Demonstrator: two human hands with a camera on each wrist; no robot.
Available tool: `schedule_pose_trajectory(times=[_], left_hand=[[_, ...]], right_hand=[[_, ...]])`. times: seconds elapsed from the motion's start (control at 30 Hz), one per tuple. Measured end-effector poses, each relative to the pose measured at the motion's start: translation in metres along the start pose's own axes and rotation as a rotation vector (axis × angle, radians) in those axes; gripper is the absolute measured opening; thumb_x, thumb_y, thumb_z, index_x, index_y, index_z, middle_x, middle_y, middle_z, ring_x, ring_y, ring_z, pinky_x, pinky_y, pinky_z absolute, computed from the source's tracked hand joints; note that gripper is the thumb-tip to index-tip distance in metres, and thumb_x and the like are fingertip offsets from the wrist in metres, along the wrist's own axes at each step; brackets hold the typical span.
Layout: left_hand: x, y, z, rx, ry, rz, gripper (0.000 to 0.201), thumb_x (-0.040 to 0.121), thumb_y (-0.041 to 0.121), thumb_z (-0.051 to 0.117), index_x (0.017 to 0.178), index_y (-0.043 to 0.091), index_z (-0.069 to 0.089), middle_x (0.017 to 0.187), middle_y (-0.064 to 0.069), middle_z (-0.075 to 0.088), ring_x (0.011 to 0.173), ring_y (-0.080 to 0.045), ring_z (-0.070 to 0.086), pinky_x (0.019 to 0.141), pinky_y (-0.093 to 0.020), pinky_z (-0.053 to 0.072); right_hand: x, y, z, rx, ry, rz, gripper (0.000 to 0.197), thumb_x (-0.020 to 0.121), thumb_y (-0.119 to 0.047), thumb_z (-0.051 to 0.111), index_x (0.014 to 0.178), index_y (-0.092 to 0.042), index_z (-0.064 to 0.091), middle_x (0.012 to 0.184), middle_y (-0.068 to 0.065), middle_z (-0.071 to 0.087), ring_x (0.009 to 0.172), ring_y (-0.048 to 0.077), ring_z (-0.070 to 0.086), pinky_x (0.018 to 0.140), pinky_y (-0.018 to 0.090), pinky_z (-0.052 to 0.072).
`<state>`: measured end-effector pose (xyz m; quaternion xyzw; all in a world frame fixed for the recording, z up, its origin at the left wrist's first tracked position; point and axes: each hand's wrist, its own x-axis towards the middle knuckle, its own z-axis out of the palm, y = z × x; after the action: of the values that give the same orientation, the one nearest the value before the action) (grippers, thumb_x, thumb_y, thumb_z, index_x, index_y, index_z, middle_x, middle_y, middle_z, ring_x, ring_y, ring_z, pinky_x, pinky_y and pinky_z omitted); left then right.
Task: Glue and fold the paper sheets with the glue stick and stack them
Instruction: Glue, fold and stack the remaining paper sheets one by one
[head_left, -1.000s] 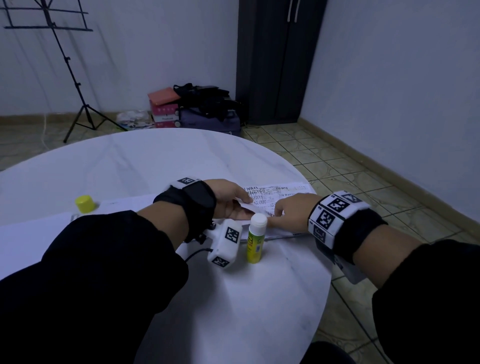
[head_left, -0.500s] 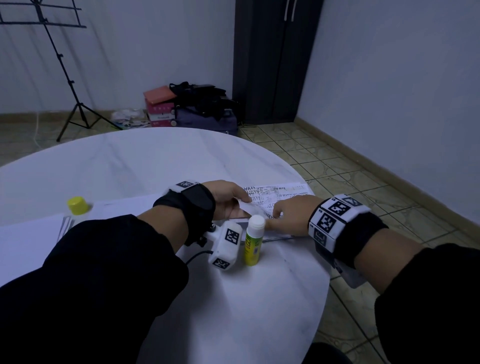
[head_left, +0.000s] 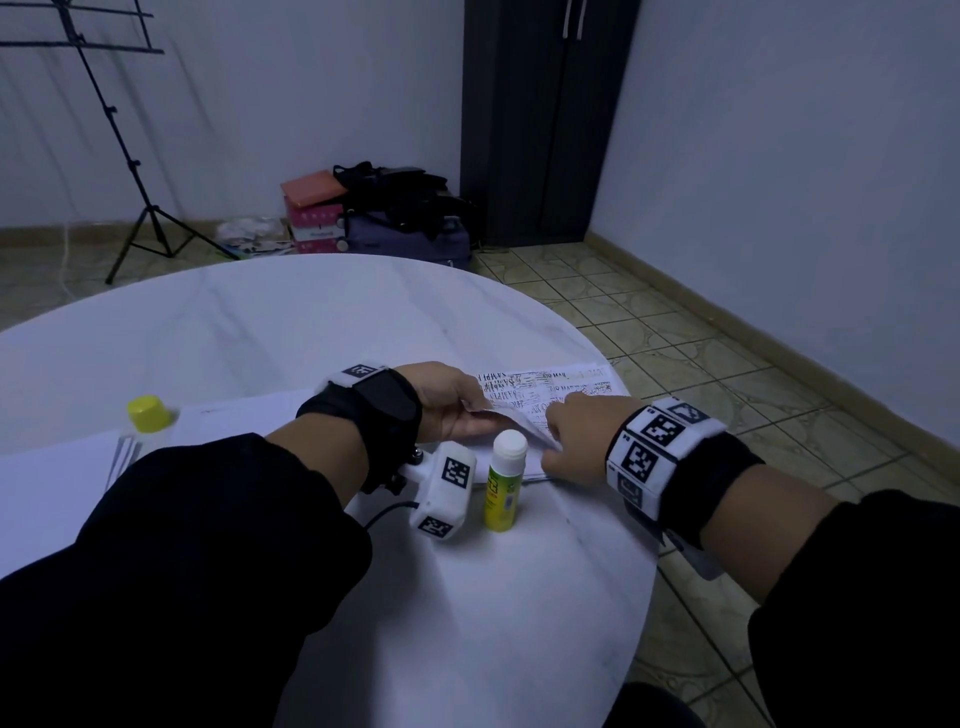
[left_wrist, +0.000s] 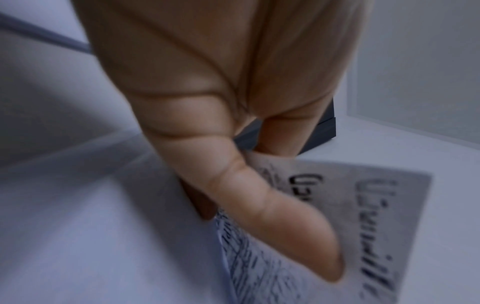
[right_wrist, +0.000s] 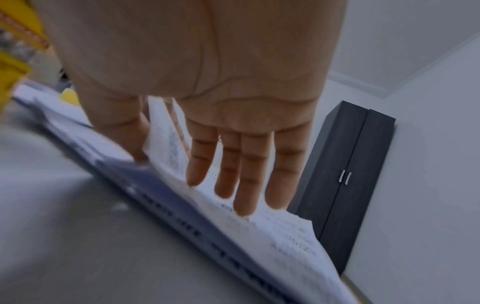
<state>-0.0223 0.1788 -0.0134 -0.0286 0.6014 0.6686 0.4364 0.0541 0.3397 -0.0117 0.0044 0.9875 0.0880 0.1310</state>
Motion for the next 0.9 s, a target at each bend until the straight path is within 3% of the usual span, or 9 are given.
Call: schedule_pose_trajectory(times=[0.1,0.2,0.33,0.4,0.53,0.63,0.73,0.83,0.9], left_hand=[[0.001,-0.002,-0.001,0.056,0.024,0.032,0.027,0.093,-0.017,0.031,0.103,-0.007,0.053,0.08,-0.016,0.067,0.064,-0.031,0.071,0.039,-0.027,0.052],[0.001,-0.003,0.001,0.134,0.076,0.055,0.029,0.092,-0.018,0.033,0.103,0.001,0.052,0.064,-0.009,0.067,0.045,-0.018,0.065,0.036,-0.025,0.051],[0.007,-0.004,-0.002,0.158,0.147,0.074,0.047,0.09,-0.018,0.039,0.131,0.006,0.042,0.09,-0.01,0.051,0.043,-0.018,0.064,0.038,-0.026,0.052],[0.009,-0.005,-0.003,0.158,0.159,0.089,0.044,0.09,-0.017,0.039,0.127,0.007,0.044,0.089,-0.009,0.048,0.043,-0.018,0.064,0.042,-0.026,0.055],[0.01,-0.006,-0.004,0.179,0.161,0.106,0.038,0.089,-0.017,0.04,0.116,0.009,0.046,0.084,-0.009,0.056,0.044,-0.016,0.064,0.044,-0.025,0.055],[0.009,-0.006,-0.005,0.192,0.168,0.108,0.03,0.094,-0.012,0.038,0.113,0.01,0.044,0.053,-0.007,0.062,0.039,-0.013,0.06,0.039,-0.021,0.051],[0.009,-0.007,-0.007,0.185,0.18,0.111,0.027,0.097,-0.007,0.037,0.116,0.011,0.042,0.045,-0.007,0.058,0.038,-0.012,0.059,0.037,-0.02,0.05],[0.011,-0.008,-0.007,0.162,0.175,0.116,0.022,0.098,-0.006,0.038,0.111,0.01,0.045,0.045,-0.006,0.058,0.037,-0.011,0.059,0.036,-0.02,0.05],[0.012,-0.007,-0.007,0.137,0.17,0.112,0.012,0.099,-0.001,0.04,0.098,0.007,0.048,0.044,-0.007,0.057,0.036,-0.012,0.059,0.036,-0.02,0.049]], right_hand=[[0.0,0.004,0.0,0.062,-0.008,0.011,0.019,0.09,-0.028,0.043,0.105,-0.016,0.049,0.112,0.007,0.055,0.089,0.024,0.05,0.07,0.027,0.034],[0.0,0.013,-0.003,0.106,0.043,0.063,0.005,0.09,-0.021,0.04,0.093,-0.018,0.042,0.092,0.005,0.053,0.08,0.023,0.047,0.069,0.027,0.036],[-0.003,0.021,-0.002,0.103,0.09,0.089,0.004,0.09,-0.015,0.041,0.093,-0.017,0.04,0.082,0.002,0.048,0.076,0.025,0.046,0.056,0.027,0.032],[-0.005,0.022,-0.001,0.103,0.105,0.097,0.006,0.089,-0.016,0.041,0.095,-0.017,0.04,0.079,0.001,0.048,0.075,0.025,0.048,0.054,0.026,0.03],[-0.001,0.023,0.003,0.047,0.115,0.079,0.017,0.093,-0.031,0.042,0.105,-0.019,0.044,0.093,0.0,0.058,0.079,0.023,0.049,0.066,0.028,0.035],[0.005,0.033,0.007,0.036,0.193,0.167,0.011,0.095,-0.023,0.039,0.099,-0.015,0.046,0.094,0.004,0.062,0.075,0.024,0.052,0.066,0.029,0.039],[0.003,0.042,0.006,0.117,0.269,0.296,0.019,0.094,-0.024,0.044,0.107,-0.014,0.05,0.094,0.003,0.062,0.074,0.023,0.053,0.064,0.03,0.041],[-0.004,0.042,0.004,0.167,0.356,0.4,0.039,0.091,-0.039,0.05,0.12,-0.013,0.046,0.117,0.006,0.055,0.101,0.025,0.054,0.079,0.035,0.044],[-0.007,0.04,0.001,0.078,0.407,0.441,0.042,0.089,-0.049,0.049,0.114,-0.015,0.05,0.117,0.006,0.056,0.105,0.025,0.053,0.081,0.036,0.04]])
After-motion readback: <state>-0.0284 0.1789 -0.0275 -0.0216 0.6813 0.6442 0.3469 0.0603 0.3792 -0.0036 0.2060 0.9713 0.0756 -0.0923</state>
